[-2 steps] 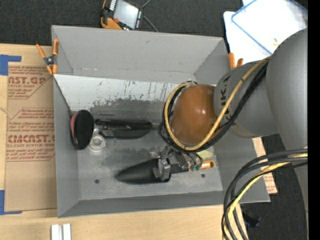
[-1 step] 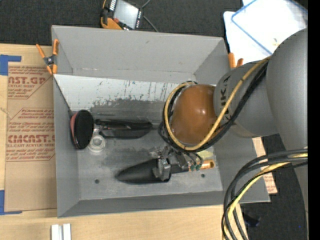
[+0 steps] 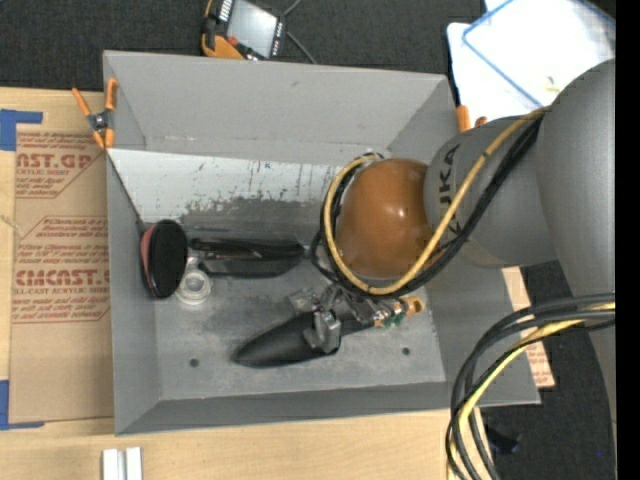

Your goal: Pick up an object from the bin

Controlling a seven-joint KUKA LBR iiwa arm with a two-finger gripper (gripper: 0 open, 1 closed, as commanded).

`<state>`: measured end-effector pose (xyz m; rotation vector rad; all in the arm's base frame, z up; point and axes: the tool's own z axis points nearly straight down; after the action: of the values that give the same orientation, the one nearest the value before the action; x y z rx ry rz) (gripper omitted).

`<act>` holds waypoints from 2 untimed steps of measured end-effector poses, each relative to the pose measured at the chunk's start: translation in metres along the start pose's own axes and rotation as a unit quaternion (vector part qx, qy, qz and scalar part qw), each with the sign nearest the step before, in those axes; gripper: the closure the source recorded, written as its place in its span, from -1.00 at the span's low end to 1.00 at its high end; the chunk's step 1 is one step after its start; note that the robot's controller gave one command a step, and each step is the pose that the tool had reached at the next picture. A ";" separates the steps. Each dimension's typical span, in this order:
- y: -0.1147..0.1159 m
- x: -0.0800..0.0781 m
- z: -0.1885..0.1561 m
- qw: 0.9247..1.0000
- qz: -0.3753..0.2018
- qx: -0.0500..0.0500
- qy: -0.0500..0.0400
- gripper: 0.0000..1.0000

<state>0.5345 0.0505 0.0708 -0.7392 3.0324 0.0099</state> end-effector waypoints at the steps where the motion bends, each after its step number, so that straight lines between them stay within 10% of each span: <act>1: 0.000 0.010 -0.085 0.997 0.076 -0.002 0.002 1.00; 2: -0.003 0.003 -0.095 0.996 0.088 0.002 -0.008 1.00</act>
Offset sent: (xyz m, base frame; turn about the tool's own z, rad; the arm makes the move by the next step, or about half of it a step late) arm -0.0018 -0.0050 0.0047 0.0114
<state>0.5310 0.0457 0.1653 -0.4677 3.0696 0.0127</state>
